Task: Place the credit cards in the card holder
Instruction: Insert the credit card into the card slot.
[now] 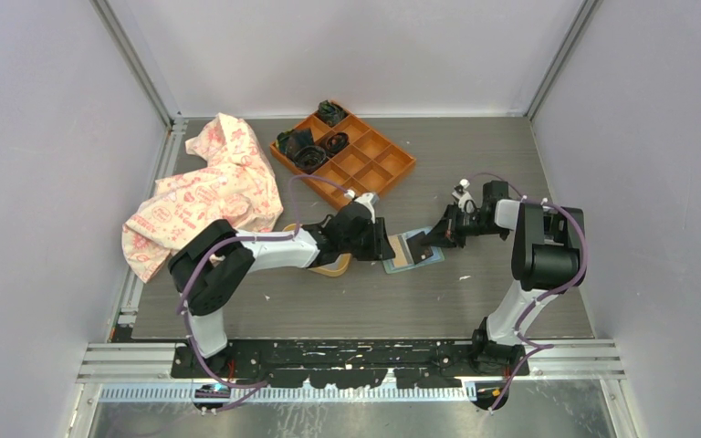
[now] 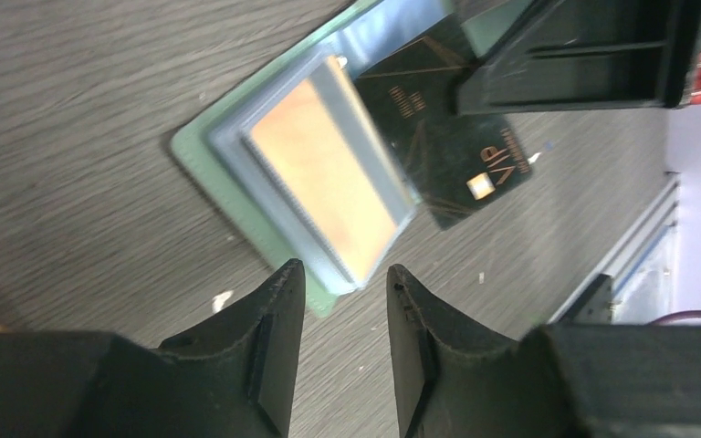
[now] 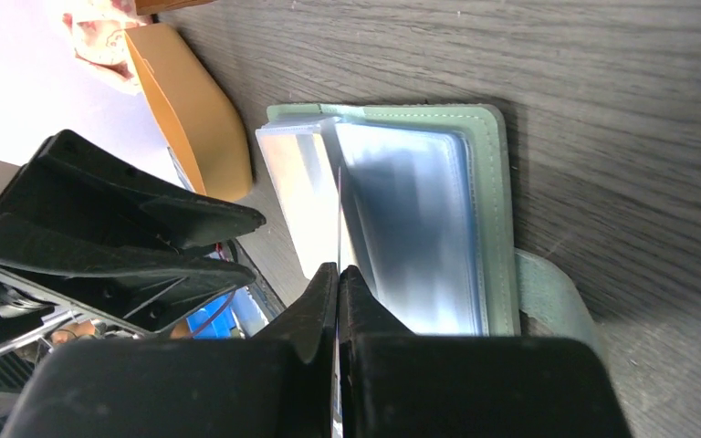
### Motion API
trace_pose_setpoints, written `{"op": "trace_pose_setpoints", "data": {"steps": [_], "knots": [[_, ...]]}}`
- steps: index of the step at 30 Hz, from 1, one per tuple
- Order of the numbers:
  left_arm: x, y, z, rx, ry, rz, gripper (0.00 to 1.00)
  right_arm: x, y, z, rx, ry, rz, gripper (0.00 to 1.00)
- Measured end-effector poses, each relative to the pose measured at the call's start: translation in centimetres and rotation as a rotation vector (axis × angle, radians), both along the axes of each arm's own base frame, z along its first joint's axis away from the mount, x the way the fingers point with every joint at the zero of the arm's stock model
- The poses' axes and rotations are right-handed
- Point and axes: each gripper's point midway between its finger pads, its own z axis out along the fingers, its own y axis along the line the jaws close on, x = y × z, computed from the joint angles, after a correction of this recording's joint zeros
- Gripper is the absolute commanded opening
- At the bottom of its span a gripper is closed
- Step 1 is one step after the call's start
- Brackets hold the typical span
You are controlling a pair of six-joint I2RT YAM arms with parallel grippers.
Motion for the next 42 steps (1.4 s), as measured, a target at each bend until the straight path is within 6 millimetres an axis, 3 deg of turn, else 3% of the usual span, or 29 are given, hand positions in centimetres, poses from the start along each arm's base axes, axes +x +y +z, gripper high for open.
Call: {"op": "trace_pose_setpoints", "data": {"steps": [12,17,23,31,35,42], "knots": [[-0.5,2.3,-2.4,0.128,0.009,0.002,0.44,-0.2,-0.1,-0.7,-0.048,0.044,-0.015,0.01],[-0.6,2.7,-2.7,0.132,0.009,0.004,0.45,-0.3,2.0,-0.8,-0.021,0.05,-0.008,0.01],[-1.4,4.9,-3.2,0.149,0.019,0.025,0.47,-0.5,4.9,-1.0,0.002,0.023,-0.003,0.01],[-1.0,6.0,-1.5,0.128,-0.019,0.058,0.49,0.9,3.2,0.9,0.018,-0.104,-0.087,0.01],[-1.0,5.9,-1.5,0.117,-0.008,0.062,0.49,1.6,3.6,1.9,0.048,-0.17,-0.071,0.01],[-1.1,5.9,-3.4,0.143,0.042,0.074,0.48,1.3,4.7,1.6,0.086,-0.168,-0.023,0.01]]}}
